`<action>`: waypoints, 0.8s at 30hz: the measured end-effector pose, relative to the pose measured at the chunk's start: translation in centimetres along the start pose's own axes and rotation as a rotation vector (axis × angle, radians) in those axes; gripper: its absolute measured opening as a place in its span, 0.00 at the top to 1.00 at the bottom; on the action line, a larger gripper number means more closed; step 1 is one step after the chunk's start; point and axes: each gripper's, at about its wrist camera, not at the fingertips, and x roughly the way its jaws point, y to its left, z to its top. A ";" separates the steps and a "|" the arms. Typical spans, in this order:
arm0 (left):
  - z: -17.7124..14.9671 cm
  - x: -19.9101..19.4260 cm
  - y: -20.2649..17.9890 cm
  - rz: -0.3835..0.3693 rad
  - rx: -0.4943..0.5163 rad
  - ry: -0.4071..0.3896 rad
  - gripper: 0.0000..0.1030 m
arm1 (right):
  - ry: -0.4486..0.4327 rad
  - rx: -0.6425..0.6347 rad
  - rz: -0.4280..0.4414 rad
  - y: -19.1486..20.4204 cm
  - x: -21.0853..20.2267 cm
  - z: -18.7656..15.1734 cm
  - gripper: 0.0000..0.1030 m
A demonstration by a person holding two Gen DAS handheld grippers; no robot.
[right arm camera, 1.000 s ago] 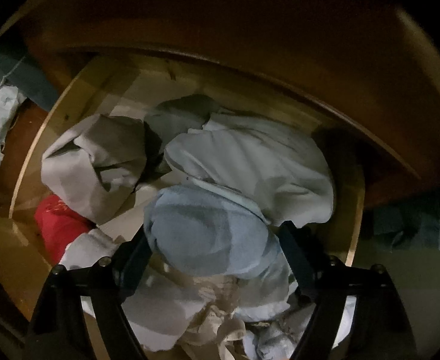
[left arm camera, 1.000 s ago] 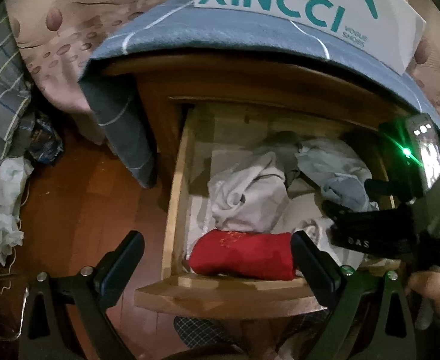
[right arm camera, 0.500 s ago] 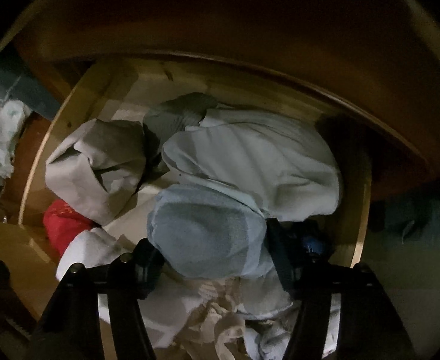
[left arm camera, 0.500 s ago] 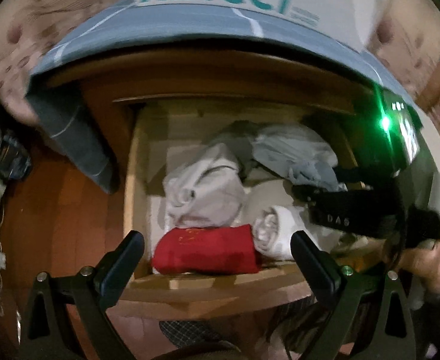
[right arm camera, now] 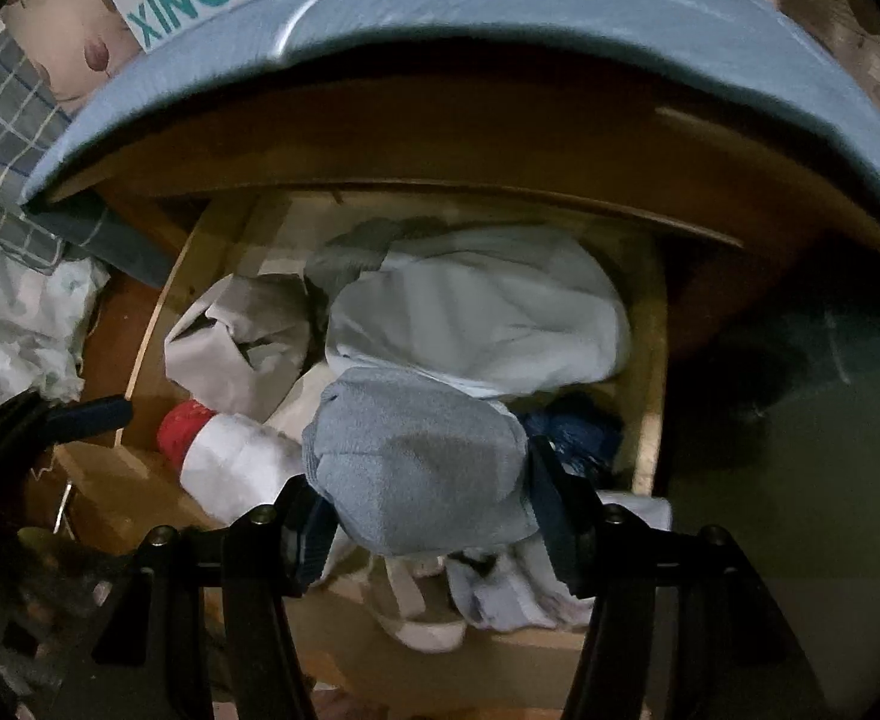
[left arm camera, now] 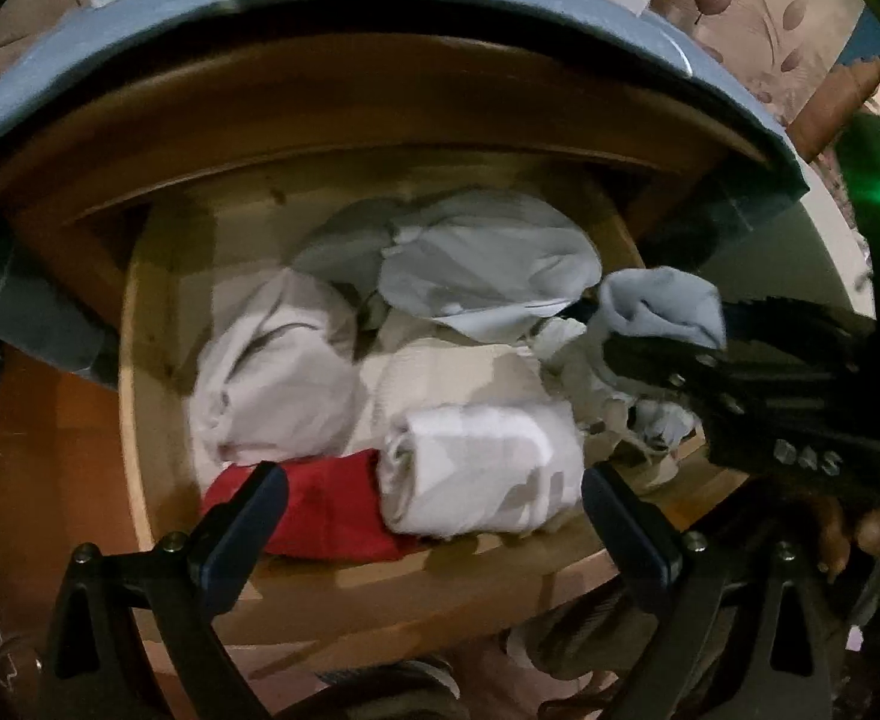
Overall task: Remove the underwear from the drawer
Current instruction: 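Grasp the light blue roll with the right tool while the left tool grasps a white roll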
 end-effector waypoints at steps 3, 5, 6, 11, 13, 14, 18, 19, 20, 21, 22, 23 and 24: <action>0.7 1.1 -0.3 -0.031 -0.014 0.044 0.02 | -0.016 0.007 0.003 -0.5 -0.8 -0.4 0.47; 1.2 2.1 -0.4 -0.056 -0.030 0.085 0.02 | -0.031 0.014 0.012 -0.8 -1.3 -0.7 0.47; 1.4 2.7 -0.5 -0.065 -0.037 0.108 0.02 | -0.039 0.018 0.019 -0.9 -1.4 -0.8 0.47; 2.0 5.6 -0.6 -0.032 -0.060 0.186 0.02 | -0.044 0.043 0.042 -1.5 -1.8 -1.1 0.47; 2.1 6.7 -0.7 -0.027 -0.065 0.217 0.02 | -0.046 0.055 0.058 -1.7 -1.6 -1.1 0.47; 2.1 7.0 -0.6 -0.020 -0.068 0.227 0.02 | -0.045 0.060 0.065 -1.8 -1.6 -1.1 0.47; 2.2 7.7 -0.3 -0.019 -0.105 0.250 0.08 | -0.033 0.087 0.101 -2.2 -1.2 -1.2 0.47; 2.3 7.7 -0.1 -0.033 -0.118 0.249 0.12 | -0.032 0.093 0.107 -2.3 -1.2 -1.2 0.47; 2.6 7.8 0.1 -0.038 -0.124 0.251 0.14 | -0.032 0.096 0.111 -2.4 -1.2 -1.2 0.47; 2.7 7.9 0.3 -0.041 -0.133 0.258 0.16 | -0.033 0.097 0.113 -2.4 -1.2 -1.2 0.47; 2.7 7.8 0.5 -0.045 -0.147 0.259 0.18 | -0.033 0.097 0.114 -2.4 -1.2 -1.3 0.47; 2.6 7.8 0.5 -0.046 -0.154 0.259 0.19 | -0.032 0.095 0.114 -2.4 -1.2 -1.3 0.47; 2.4 7.6 0.2 -0.042 -0.158 0.258 0.21 | -0.031 0.093 0.113 -2.3 -1.2 -1.3 0.47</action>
